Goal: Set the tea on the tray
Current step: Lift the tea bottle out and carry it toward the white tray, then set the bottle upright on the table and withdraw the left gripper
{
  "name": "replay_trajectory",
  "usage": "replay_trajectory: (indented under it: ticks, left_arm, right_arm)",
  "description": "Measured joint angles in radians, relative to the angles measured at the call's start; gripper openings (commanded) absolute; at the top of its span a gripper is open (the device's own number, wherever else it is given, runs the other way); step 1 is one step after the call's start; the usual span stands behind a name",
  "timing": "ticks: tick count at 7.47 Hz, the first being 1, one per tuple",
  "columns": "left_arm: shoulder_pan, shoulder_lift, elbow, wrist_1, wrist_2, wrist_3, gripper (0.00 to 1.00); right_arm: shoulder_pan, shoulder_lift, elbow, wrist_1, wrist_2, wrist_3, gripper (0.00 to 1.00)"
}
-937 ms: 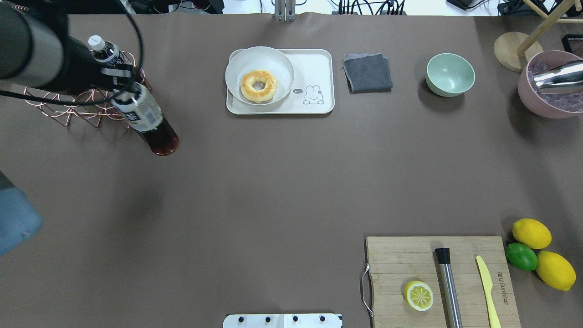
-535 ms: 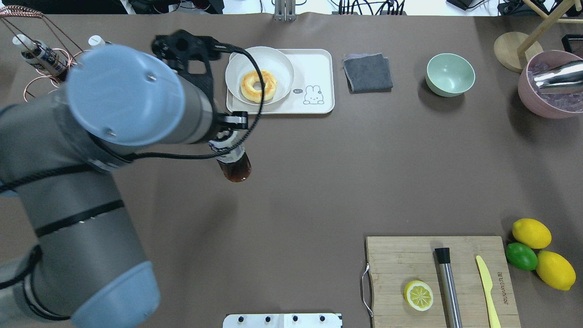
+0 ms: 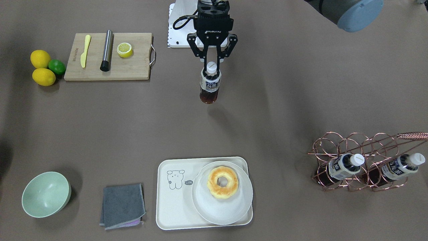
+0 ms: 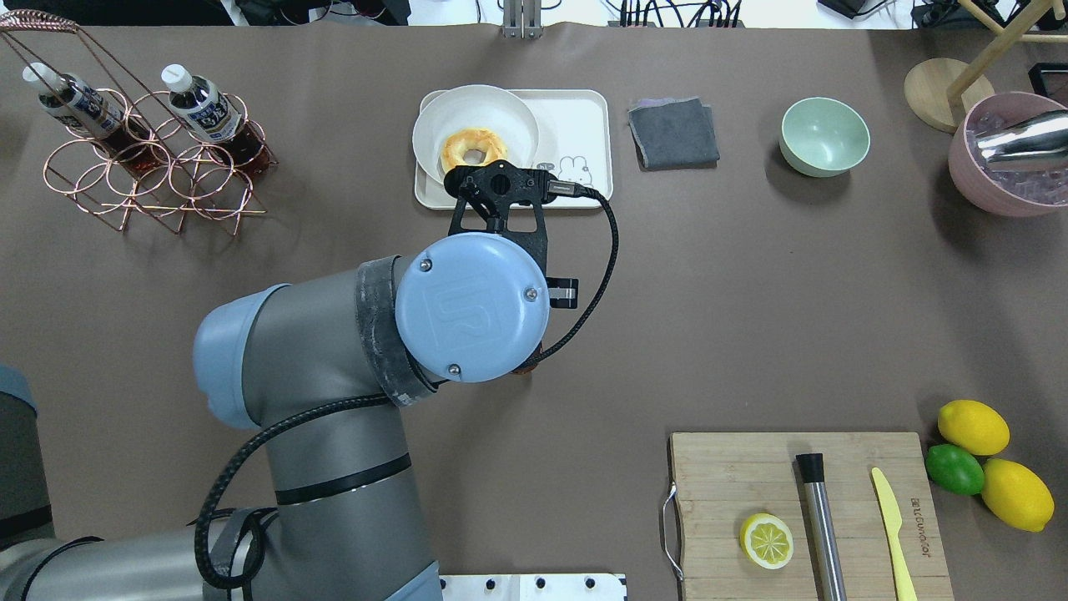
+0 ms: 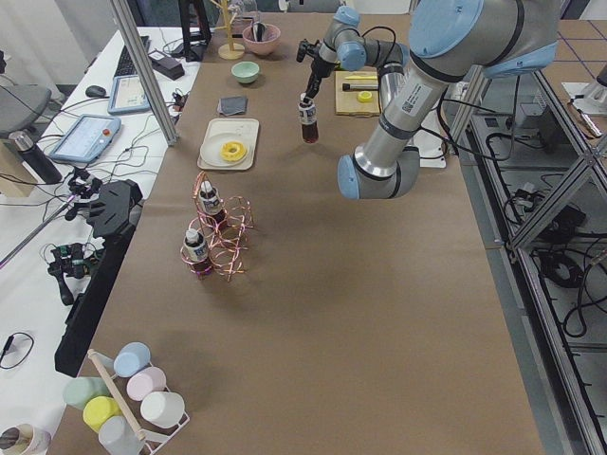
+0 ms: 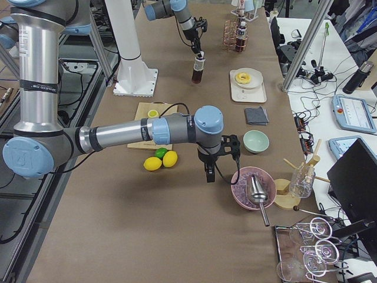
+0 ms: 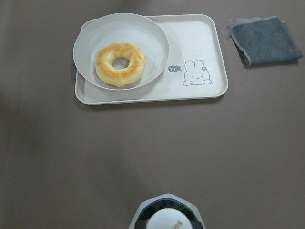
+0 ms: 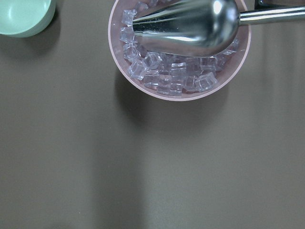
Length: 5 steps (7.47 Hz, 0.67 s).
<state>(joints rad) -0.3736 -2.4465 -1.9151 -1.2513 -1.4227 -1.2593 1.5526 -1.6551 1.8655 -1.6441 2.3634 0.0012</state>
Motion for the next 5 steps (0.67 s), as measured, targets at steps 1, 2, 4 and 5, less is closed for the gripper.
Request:
replay_trajectory:
  ticks: [1,2,4,5]
  left_arm:
    - [0.012,0.001,0.017,-0.015,0.003,-0.002,0.00]
    - [0.018,0.002,0.026,-0.025,0.004,-0.003,0.00]
    - [0.021,0.002,0.039,-0.042,0.010,-0.003,0.00]
    - [0.027,0.003,0.042,-0.047,0.023,-0.002,0.00]
  right_arm:
    - [0.000,-0.001,0.000,0.001,0.000,-0.001,1.00]
    - [0.000,-0.001,0.000,0.001,0.000,-0.002,1.00]
    - [0.000,-0.002,-0.002,0.001,0.000,-0.003,1.00]
    - [0.000,-0.002,-0.003,0.001,0.000,-0.003,1.00]
